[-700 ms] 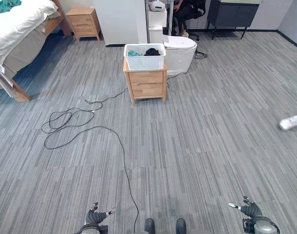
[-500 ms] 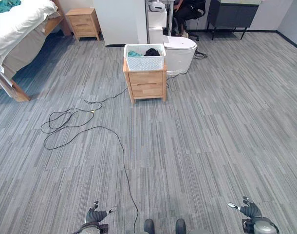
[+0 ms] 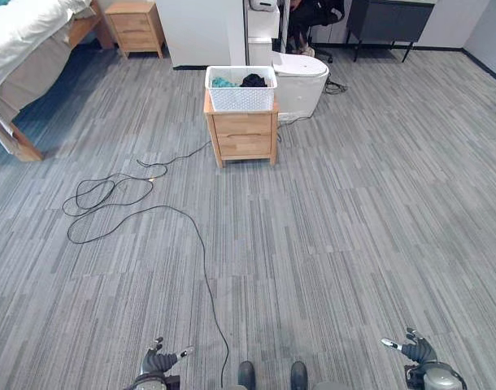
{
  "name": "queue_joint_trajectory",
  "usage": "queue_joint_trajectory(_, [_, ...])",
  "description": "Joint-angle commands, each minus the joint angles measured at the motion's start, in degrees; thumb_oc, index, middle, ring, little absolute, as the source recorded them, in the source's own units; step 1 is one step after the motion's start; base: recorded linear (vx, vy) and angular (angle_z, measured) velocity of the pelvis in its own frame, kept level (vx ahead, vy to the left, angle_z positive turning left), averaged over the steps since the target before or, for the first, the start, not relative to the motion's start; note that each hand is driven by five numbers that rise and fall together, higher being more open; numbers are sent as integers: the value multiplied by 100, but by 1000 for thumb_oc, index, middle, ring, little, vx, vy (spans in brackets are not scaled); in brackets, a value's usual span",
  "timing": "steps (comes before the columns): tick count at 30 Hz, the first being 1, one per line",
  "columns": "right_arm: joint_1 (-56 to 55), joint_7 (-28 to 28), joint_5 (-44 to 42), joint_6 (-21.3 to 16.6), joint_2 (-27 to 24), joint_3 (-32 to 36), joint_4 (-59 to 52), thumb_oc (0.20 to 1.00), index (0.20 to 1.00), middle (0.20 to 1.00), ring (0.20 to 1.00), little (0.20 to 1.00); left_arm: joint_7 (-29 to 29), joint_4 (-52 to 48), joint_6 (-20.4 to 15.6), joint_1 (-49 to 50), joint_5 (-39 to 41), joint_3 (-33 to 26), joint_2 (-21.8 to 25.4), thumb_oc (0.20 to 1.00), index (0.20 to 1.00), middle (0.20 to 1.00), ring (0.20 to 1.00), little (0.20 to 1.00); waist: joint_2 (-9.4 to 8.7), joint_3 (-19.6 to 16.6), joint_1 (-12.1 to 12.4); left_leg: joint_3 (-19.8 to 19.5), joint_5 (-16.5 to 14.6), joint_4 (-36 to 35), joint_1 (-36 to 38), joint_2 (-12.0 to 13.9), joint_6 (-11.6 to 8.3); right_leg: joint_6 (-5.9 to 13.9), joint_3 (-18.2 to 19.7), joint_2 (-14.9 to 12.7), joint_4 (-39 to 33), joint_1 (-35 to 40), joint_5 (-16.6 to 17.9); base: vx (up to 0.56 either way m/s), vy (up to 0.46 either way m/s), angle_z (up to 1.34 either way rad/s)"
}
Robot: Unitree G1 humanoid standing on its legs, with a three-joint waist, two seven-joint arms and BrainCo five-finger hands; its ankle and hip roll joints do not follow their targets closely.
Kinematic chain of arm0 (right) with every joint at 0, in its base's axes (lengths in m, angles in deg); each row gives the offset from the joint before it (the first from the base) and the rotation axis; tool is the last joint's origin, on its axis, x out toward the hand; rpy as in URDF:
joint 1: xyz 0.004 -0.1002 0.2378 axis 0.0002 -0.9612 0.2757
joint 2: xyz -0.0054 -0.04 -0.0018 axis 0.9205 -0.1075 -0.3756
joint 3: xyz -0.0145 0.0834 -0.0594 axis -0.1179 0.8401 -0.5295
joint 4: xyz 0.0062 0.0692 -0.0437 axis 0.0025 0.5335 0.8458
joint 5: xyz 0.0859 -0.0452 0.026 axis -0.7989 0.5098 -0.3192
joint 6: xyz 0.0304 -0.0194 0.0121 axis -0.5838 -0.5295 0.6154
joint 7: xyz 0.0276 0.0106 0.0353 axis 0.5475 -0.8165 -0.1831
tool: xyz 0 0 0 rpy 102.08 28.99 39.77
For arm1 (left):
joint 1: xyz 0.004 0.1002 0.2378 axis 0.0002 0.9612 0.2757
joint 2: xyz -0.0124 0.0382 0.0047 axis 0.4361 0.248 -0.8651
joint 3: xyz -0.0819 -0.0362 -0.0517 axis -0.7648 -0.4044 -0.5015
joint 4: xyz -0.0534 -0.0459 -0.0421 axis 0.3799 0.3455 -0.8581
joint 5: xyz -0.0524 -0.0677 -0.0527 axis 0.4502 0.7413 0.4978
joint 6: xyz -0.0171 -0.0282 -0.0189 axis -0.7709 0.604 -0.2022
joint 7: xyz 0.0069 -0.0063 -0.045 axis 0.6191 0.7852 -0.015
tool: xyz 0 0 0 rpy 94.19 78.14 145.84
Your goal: Grab the laundry basket,head to the washer,open it,put in the laundry and shut it.
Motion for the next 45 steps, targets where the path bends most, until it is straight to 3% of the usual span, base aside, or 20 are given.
queue_joint_trajectory(1, [416,-108,-61,-90,19,-75,-227,1000,1000,1000,1000,1000,187,-358,-183,-151,365,-170,255,1000,1000,1000,1000,1000,-153,193,98,112,-1003,983,-108,-73,56,598,25,-366,597,-112,-539,20,143,-32])
queue_joint_trajectory(5, [467,-87,-76,-96,58,-114,-342,1000,1000,1000,1000,1000,178,-480,-174,-144,414,-200,314,1000,1000,1000,1000,1000,-200,251,148,69,-1112,1105,-205,-131,144,687,118,-390,960,-368,-523,16,96,-15])
queue_joint_trajectory(7, [547,-87,-101,-134,67,-166,-453,1000,1000,1000,1000,1000,207,-564,-198,-191,423,-195,372,1000,1000,1000,1000,1000,-188,371,142,41,-1186,1201,-231,-146,218,817,130,-370,1527,-703,-482,36,149,-24])
queue_joint_trajectory(9, [561,-81,-84,-140,68,-208,-548,1000,1000,1000,1000,1000,194,-627,-201,-199,411,-160,363,1000,1000,1000,1000,1000,-179,438,113,-5,-1249,1168,-127,-180,253,795,119,-304,1714,-1001,-411,98,111,-13])
queue_joint_trajectory(17, [516,-142,-12,-157,-40,-272,-801,1000,1000,1000,1000,1000,227,-597,-222,-402,396,29,193,1000,1000,1000,1000,1000,-64,654,-165,-352,-1443,786,736,-364,220,755,-710,-262,927,-1683,-2,217,0,18])
queue_joint_trajectory(20, [321,-120,17,-169,-55,-223,-784,1000,1000,1000,1000,1000,168,-721,-249,-350,287,110,126,1000,1000,1000,1000,1000,-49,562,-224,-543,-1604,860,1020,-391,97,592,-724,-281,845,-1516,0,317,-162,66])
queue_joint_trajectory(23, [260,-94,10,-200,-66,-172,-711,1000,1000,1000,1000,1000,132,-719,-241,-272,296,128,61,1000,1000,1000,1000,1000,69,452,-266,-406,-1161,1601,884,-124,-355,418,-823,-233,826,-1167,-57,252,-193,71])
queue_joint_trajectory(26, [329,-95,-81,-216,-106,-173,-648,1000,1000,1000,1000,1000,105,-660,-249,-307,321,169,27,1000,1000,1000,1000,1000,26,455,-278,-88,-652,2666,360,74,-493,244,-888,-245,724,-819,-223,186,-144,56])
queue_joint_trajectory(28, [371,-107,-124,-175,-137,-170,-584,1000,1000,1000,1000,1000,94,-554,-239,-365,342,226,-12,1000,1000,1000,1000,1000,-27,479,-253,240,-729,2865,-39,198,-360,187,-915,-306,681,-608,-382,181,-94,-4])
queue_joint_trajectory(30, [385,-135,-166,-178,-172,-138,-566,1000,1000,1000,1000,1000,84,-500,-238,-418,322,292,-30,1000,1000,1000,1000,1000,-76,529,-179,456,-1026,2684,-458,193,-211,229,-894,-333,598,-388,-483,175,-52,-26])
queue_joint_trajectory(32, [383,-150,-188,-174,-176,-125,-558,1000,1000,1000,1000,1000,80,-528,-227,-430,307,322,-17,1000,1000,1000,1000,1000,-98,544,-146,506,-1088,2541,-609,173,-179,252,-876,-347,563,-300,-516,185,-16,-23])
queue_joint_trajectory(33, [346,-179,-205,-167,-179,-116,-548,1000,1000,1000,1000,1000,72,-571,-198,-430,266,355,3,1000,1000,1000,1000,1000,-102,562,-92,578,-802,2176,-1052,185,-197,247,-830,-310,495,-92,-610,224,-17,-29])
queue_joint_trajectory(34, [345,-179,-205,-167,-179,-116,-548,1000,1000,1000,1000,1000,72,-571,-198,-429,266,355,3,1000,1000,1000,1000,1000,-104,562,-92,578,-800,2172,-1048,183,-197,247,-831,-312,495,-90,-611,281,-20,-14])
queue_joint_trajectory(36, [335,-244,-190,-135,-177,-142,-499,1000,1000,1000,1000,1000,89,-579,-167,-411,276,343,39,1000,1000,1000,1000,1000,-19,589,101,556,16,1222,-1438,242,-362,214,-665,-84,420,322,-788,396,24,-1])
queue_joint_trajectory(37, [337,-256,-179,-129,-163,-153,-458,1000,1000,1000,1000,1000,94,-550,-157,-398,287,328,38,1000,1000,1000,1000,1000,-20,578,144,623,166,918,-1482,263,-393,231,-618,-48,418,430,-878,476,71,-17])
queue_joint_trajectory(42, [299,-231,-79,-103,-84,-156,-395,1000,1000,1000,1000,1000,100,-418,-140,-294,288,228,23,1000,1000,1000,1000,1000,-1,408,294,846,336,664,-1477,388,-386,261,-351,-10,427,921,-1127,366,97,-38])
queue_joint_trajectory(45, [256,-220,9,-73,4,-176,-429,1000,1000,1000,1000,1000,86,-383,-103,-232,217,181,67,1000,1000,1000,1000,1000,-97,257,312,899,233,1276,-1587,390,-290,296,-297,-199,589,1060,-1305,488,183,-73])
